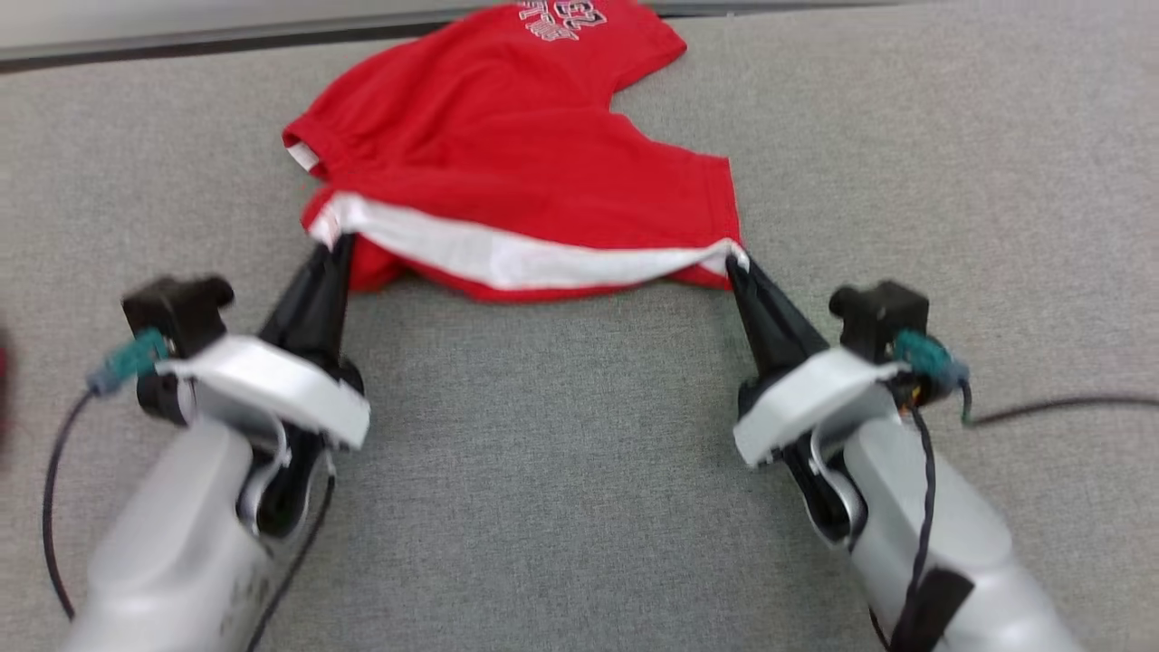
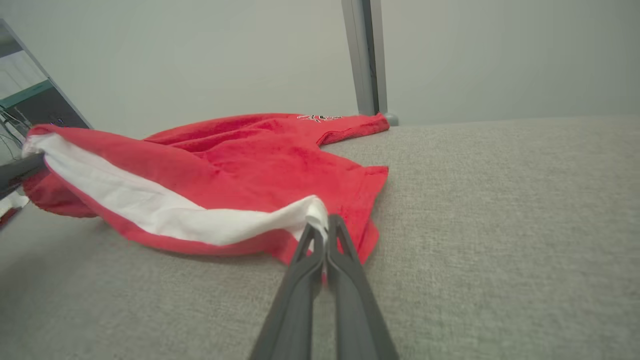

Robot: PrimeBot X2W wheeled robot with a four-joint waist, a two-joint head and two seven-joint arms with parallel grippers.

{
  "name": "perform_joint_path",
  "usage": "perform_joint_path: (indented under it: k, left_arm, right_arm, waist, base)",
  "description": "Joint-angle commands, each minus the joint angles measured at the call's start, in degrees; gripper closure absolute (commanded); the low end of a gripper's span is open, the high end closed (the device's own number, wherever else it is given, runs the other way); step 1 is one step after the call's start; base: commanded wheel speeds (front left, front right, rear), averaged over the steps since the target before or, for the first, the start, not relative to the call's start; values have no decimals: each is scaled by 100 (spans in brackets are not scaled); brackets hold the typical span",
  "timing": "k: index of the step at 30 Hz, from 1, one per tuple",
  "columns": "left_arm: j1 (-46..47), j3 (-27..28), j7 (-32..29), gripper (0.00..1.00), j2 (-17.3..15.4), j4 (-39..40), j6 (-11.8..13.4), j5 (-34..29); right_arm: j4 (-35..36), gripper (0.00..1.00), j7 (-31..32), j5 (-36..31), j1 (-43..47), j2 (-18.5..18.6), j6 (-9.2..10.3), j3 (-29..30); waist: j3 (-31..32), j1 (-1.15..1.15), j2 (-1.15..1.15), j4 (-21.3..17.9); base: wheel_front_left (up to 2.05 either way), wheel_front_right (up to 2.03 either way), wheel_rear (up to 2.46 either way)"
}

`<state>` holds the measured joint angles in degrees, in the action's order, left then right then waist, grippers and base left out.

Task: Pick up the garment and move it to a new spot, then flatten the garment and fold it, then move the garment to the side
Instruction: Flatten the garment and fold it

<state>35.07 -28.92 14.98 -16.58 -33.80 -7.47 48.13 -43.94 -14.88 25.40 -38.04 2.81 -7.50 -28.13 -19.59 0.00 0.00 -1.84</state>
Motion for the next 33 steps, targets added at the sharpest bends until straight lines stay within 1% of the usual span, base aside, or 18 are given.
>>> perform_joint_path:
  k: [1,2,3,6,10,11,15,21,24,27,29,30,33]
  left_arm:
    - [-290,50,25,100,-78,253,-3,-142]
    - [-560,113,25,100,-117,442,-3,-226]
    - [-560,113,25,100,-117,442,-3,-226]
    - [-1306,232,26,100,-215,999,-3,-548]
    - [-2262,350,25,100,-308,1570,-3,-874]
    - [-2492,377,25,100,-317,1695,-3,-899]
    - [-3257,393,25,100,-408,2219,13,-983]
    - [-4183,501,-97,100,-556,3094,411,-857]
    - [-4455,543,-203,100,-622,3466,594,-807]
    - [-4557,547,-368,100,-658,3656,695,-732]
    - [-4533,552,-519,100,-670,3721,760,-678]
    - [-4378,591,-624,100,-685,3764,775,-630]
    - [-4039,596,-789,100,-720,3698,676,-568]
  right_arm:
    - [236,100,-38,-175,319,20,2,144]
    - [428,100,-39,-311,602,19,2,231]
    - [428,100,-39,-311,602,19,2,231]
    - [1038,100,-37,-671,1419,19,2,556]
    - [1848,100,-21,-959,2607,18,2,899]
    - [2088,100,18,-1096,2841,16,2,981]
    - [3170,100,460,-1302,3889,19,2,1216]
    - [4833,100,1247,-1472,5313,18,2,1426]
    - [5394,100,1519,-1527,5696,16,2,1544]
    - [5680,100,1676,-1515,5821,16,2,1642]
    - [5731,100,1719,-1502,5724,15,2,1732]
    - [5703,100,1695,-1534,5472,15,2,1768]
    - [5487,100,1661,-1583,4967,15,2,1851]
  waist:
    - [168,0,0,4]
    - [252,0,0,-1]
    - [252,0,0,-1]
    - [517,0,0,-11]
    - [963,0,0,-14]
    - [1050,0,0,-26]
    - [1317,0,0,-32]
    - [1591,0,0,-47]
    - [1622,0,0,-37]
    - [1597,0,0,5]
    - [1540,0,0,46]
    - [1428,0,0,104]
    - [1133,0,0,255]
  base:
    - [0,0,0]
    - [0,0,0]
    - [0,0,0]
    - [0,0,0]
    - [0,0,0]
    - [0,0,0]
    - [0,0,0]
    - [0,0,0]
    - [0,0,0]
    - [0,0,0]
    - [0,0,0]
    - [0,0,0]
    - [0,0,0]
